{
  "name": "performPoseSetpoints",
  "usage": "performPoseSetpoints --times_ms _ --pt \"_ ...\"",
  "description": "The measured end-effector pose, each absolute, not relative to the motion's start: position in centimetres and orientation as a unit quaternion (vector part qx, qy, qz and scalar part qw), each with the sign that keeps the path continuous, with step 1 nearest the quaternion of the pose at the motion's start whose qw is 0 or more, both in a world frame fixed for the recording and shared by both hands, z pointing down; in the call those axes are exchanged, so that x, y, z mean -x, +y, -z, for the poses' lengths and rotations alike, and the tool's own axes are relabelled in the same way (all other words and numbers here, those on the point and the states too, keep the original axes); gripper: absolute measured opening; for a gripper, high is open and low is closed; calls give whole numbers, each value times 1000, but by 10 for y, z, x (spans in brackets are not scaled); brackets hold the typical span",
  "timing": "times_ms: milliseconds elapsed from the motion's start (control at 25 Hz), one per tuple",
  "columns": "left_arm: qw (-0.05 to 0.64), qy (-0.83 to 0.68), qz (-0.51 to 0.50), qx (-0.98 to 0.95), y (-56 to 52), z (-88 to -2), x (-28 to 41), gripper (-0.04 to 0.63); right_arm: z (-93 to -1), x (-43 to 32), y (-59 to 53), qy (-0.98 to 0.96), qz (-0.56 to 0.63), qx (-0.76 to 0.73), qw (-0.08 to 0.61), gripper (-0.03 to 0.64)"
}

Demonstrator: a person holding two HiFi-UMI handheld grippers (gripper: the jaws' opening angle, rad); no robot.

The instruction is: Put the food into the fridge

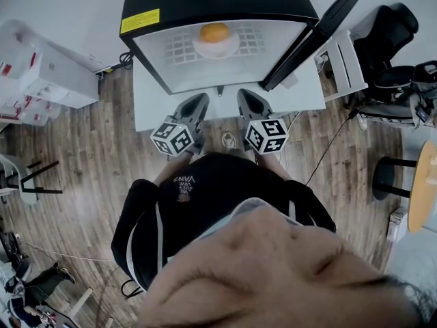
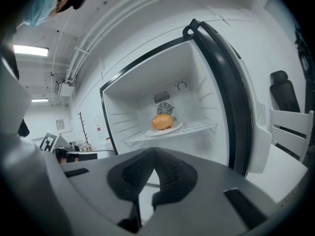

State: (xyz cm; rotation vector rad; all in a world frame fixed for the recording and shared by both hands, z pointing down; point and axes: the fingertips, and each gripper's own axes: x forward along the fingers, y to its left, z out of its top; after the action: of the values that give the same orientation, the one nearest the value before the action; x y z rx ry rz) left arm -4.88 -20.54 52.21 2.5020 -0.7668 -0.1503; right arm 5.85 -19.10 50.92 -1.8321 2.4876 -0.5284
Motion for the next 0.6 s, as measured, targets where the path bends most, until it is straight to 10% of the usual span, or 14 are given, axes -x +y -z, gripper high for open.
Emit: performPoseSetpoints --times_ms 600 --pt "258 -284 56 -922 -212 -522 50 21 -508 -59 -196 793 169 585 3 12"
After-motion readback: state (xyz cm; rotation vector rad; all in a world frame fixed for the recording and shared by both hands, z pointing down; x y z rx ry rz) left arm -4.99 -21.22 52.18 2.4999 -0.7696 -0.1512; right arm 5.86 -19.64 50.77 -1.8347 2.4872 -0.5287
